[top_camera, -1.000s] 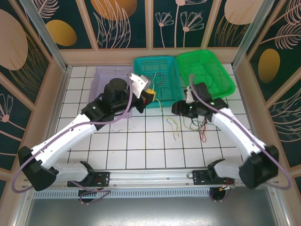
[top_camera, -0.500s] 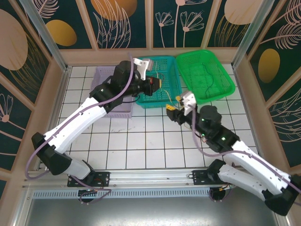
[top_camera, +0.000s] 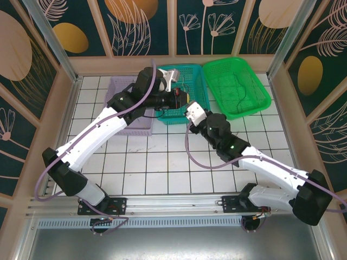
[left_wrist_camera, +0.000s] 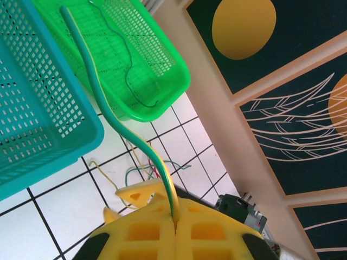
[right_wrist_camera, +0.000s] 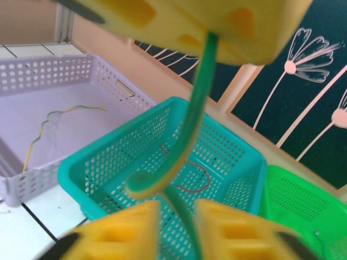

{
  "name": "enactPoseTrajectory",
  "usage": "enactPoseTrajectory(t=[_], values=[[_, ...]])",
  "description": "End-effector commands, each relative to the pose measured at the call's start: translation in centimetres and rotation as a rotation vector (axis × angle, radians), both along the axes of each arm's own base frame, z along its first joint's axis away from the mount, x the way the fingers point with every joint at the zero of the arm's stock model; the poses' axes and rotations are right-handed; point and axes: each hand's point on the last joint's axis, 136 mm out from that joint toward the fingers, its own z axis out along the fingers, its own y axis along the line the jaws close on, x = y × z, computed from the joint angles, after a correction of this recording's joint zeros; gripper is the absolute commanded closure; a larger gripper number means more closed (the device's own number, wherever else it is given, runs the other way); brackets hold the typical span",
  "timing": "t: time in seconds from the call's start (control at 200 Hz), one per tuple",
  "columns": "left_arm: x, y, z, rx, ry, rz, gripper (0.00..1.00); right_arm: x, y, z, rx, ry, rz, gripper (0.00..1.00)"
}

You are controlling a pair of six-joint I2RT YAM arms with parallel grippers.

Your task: Untangle the cables

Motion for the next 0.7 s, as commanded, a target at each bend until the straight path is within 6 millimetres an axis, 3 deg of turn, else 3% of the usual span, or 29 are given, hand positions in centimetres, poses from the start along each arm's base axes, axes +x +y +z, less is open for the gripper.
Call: enactPoseTrajectory(t=[0.0, 0.12, 0.3, 0.425, 0.696], values=[[0.3, -0.2, 1.2, -0.029, -0.007, 0.001, 1.0, -0.8, 1.3, 4.2, 0.121, -0.022, 0.088, 1.0], [1.9, 1.0, 3.1, -0.089, -0.07, 0.041, 1.0, -2.5, 2.7, 4.3, 0.255, 0.222, 0.337, 1.0], [5.0, 3.6, 10.2, -0.293, -0.292, 0.072, 1.0, -5.9, 4.4, 3.1, 0.386, 0.617, 0.656, 1.0], [4.9, 4.5, 13.9, -0.397, -0.477, 0.003, 1.0, -8.2, 5.5, 3.0, 0.448, 0.81, 0.814, 1.0], [4.9, 9.0, 17.0, -0.596, -0.712, -0.014, 1.0, -10.4, 6.0, 1.7, 0.515, 1.113, 0.961, 1.0]])
